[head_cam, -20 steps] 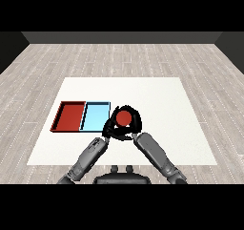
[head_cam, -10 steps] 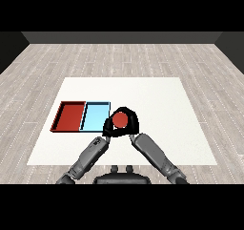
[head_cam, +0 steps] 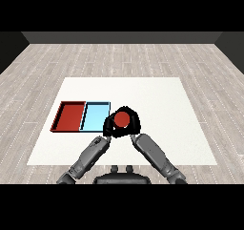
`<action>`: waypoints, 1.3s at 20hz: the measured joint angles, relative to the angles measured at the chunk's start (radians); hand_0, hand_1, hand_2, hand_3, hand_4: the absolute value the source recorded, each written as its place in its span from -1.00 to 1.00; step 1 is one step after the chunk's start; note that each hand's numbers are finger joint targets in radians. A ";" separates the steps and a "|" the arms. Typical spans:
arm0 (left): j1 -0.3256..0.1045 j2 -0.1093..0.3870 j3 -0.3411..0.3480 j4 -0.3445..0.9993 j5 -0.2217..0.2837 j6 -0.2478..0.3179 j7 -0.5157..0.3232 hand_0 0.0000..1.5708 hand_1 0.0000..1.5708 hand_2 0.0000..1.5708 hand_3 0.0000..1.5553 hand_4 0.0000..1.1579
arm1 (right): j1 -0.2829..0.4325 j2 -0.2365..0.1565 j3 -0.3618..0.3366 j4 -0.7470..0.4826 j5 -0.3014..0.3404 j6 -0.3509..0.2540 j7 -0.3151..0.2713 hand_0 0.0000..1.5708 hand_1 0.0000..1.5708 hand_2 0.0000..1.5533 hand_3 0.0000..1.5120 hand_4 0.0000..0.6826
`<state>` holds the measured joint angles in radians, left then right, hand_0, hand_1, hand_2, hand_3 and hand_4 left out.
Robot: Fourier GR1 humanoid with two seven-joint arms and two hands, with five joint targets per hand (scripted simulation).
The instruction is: Pick the red can and put it in the red box
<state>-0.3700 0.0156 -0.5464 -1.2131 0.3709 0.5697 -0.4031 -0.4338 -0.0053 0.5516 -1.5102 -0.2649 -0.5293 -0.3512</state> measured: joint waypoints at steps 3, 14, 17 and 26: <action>-0.005 -0.003 0.005 0.011 0.014 0.007 -0.041 1.00 1.00 1.00 0.95 0.98 | -0.014 0.003 -0.003 0.013 0.008 -0.005 0.037 -1.00 -1.00 -1.00 -1.00 -1.00; -0.013 -0.004 0.027 0.020 0.013 0.009 -0.079 1.00 1.00 1.00 0.92 0.96 | 0.016 0.001 -0.013 -0.009 0.087 0.014 0.139 -1.00 -1.00 -1.00 -1.00 -1.00; -0.035 -0.006 0.032 0.034 0.010 0.015 -0.078 1.00 1.00 1.00 0.91 0.95 | 0.008 0.003 -0.025 0.005 0.084 0.008 0.145 -1.00 -1.00 -1.00 -1.00 -1.00; 0.001 -0.011 0.016 -0.015 -0.027 0.069 -0.065 1.00 1.00 1.00 0.87 0.95 | 0.074 0.005 -0.074 -0.060 0.081 0.071 0.162 -1.00 -1.00 -1.00 -1.00 -1.00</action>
<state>-0.3687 0.0044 -0.5302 -1.2280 0.3435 0.6390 -0.4682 -0.3598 -0.0006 0.4778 -1.5705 -0.1844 -0.4586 -0.1889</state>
